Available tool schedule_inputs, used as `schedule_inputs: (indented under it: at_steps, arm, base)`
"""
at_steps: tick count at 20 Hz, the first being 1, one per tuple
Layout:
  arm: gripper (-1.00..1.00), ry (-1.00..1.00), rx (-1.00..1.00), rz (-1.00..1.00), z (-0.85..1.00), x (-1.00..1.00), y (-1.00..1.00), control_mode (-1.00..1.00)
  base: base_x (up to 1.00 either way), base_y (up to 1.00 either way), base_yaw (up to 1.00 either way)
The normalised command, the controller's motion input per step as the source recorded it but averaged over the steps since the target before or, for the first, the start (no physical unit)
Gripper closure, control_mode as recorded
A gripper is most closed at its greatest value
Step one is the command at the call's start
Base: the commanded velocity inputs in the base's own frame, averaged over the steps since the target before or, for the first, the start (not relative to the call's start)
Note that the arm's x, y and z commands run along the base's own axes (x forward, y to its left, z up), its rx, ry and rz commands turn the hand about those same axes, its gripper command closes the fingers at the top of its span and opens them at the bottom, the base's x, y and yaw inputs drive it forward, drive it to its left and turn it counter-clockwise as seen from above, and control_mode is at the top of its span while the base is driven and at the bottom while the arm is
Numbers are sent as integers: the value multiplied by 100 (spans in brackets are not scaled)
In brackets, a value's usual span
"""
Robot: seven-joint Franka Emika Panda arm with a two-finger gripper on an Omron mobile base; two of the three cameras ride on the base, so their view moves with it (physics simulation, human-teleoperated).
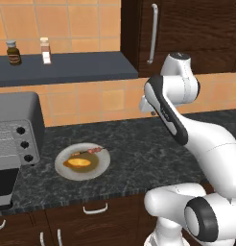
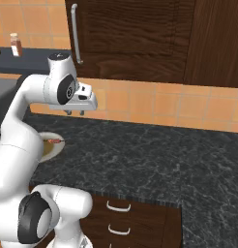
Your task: Pick up the kebab skewer and baguette bread, and place them inside the toaster oven. Close the toaster oven door and start by setting the timer.
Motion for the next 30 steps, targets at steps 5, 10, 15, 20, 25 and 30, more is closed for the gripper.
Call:
schedule_inputs:
  at_steps: [5,10,15,20,25,30]
  arm:
    - [-100,0,0,0,0,0,0,100]
    - [-100,0,0,0,0,0,0,100]
    - [-100,0,0,0,0,0,0,100]
    - [-100,0,0,0,0,0,0,100]
    - [-100,0,0,0,0,0,0,100]
    - [-100,0,0,0,0,0,0,100]
  base:
    - [0,0,0]
    - [0,0,0]
    - [-4,47,0]
    - [0,93,0]
    - [4,78,0]
    - [14,70,0]
